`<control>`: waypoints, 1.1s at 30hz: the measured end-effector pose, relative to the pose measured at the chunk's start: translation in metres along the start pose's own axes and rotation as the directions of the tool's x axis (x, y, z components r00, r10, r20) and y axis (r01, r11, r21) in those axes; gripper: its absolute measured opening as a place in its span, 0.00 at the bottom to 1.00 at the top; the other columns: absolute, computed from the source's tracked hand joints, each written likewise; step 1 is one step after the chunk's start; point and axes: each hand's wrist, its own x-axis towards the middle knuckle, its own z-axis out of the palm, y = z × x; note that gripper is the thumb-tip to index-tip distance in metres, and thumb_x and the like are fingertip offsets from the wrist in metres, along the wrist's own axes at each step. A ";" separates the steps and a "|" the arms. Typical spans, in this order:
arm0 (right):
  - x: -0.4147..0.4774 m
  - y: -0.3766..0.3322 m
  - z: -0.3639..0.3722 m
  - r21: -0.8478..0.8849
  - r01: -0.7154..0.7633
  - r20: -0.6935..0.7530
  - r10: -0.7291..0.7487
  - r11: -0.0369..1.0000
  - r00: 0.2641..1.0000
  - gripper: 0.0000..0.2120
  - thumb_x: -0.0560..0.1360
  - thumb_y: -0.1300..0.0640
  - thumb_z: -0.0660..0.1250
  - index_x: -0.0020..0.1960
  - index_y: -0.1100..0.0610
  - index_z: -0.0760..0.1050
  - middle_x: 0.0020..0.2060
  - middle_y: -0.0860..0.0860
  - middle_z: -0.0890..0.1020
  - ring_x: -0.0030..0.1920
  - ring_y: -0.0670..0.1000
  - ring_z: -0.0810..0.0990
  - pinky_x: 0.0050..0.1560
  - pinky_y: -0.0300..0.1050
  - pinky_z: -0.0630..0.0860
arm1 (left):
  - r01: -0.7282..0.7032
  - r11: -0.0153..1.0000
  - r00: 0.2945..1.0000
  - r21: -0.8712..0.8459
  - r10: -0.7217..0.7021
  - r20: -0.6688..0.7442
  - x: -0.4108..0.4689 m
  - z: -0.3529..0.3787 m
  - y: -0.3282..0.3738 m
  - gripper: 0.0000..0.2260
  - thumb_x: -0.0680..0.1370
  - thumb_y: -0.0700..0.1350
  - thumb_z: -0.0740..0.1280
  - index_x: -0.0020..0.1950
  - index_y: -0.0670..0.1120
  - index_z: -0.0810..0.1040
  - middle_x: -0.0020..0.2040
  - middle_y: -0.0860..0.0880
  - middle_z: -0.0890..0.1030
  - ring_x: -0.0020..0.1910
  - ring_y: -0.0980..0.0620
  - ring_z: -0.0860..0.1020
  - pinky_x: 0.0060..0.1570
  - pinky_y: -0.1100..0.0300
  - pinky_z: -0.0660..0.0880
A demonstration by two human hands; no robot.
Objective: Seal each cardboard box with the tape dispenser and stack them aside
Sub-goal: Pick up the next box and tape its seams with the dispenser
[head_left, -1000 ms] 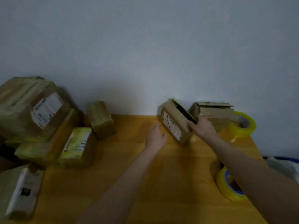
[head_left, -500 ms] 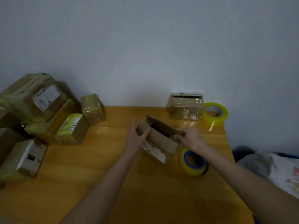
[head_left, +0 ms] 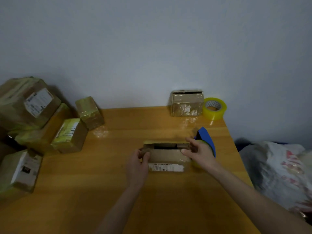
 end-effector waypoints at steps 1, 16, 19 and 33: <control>-0.003 0.001 0.004 -0.068 0.036 -0.030 -0.038 0.997 0.999 0.28 0.75 0.52 0.71 0.72 0.53 0.68 0.62 0.49 0.77 0.63 0.48 0.74 0.53 0.26 0.66 | -0.012 1.000 1.000 0.013 0.012 0.014 0.000 0.000 -0.003 0.07 0.79 0.48 0.65 0.44 0.47 0.74 0.44 0.51 0.76 0.44 0.50 0.76 0.41 0.50 0.76; -0.009 0.002 0.017 -0.454 0.044 -0.067 -0.084 0.890 0.994 0.24 0.83 0.47 0.54 0.77 0.50 0.59 0.62 0.54 0.76 0.56 0.53 0.77 0.51 0.47 0.76 | -0.227 0.933 0.927 0.278 0.119 0.357 -0.005 0.003 0.003 0.31 0.79 0.57 0.60 0.78 0.54 0.50 0.77 0.52 0.36 0.77 0.47 0.51 0.71 0.52 0.62; -0.001 -0.005 0.020 -0.451 -0.018 -0.171 -0.067 0.892 0.983 0.22 0.80 0.50 0.63 0.73 0.50 0.68 0.43 0.49 0.82 0.37 0.47 0.76 0.36 0.42 0.75 | -0.278 0.891 0.921 0.359 0.141 0.362 -0.003 0.001 -0.001 0.33 0.77 0.62 0.62 0.78 0.57 0.51 0.77 0.50 0.36 0.76 0.47 0.54 0.69 0.54 0.66; 0.026 0.026 -0.058 -0.397 -0.325 -0.286 0.221 0.858 0.932 0.27 0.74 0.38 0.67 0.65 0.55 0.71 0.56 0.53 0.78 0.52 0.55 0.79 0.45 0.47 0.75 | -0.372 0.862 0.895 0.345 0.234 0.381 0.013 -0.005 -0.010 0.32 0.75 0.53 0.70 0.76 0.55 0.61 0.77 0.46 0.50 0.73 0.45 0.61 0.66 0.52 0.68</control>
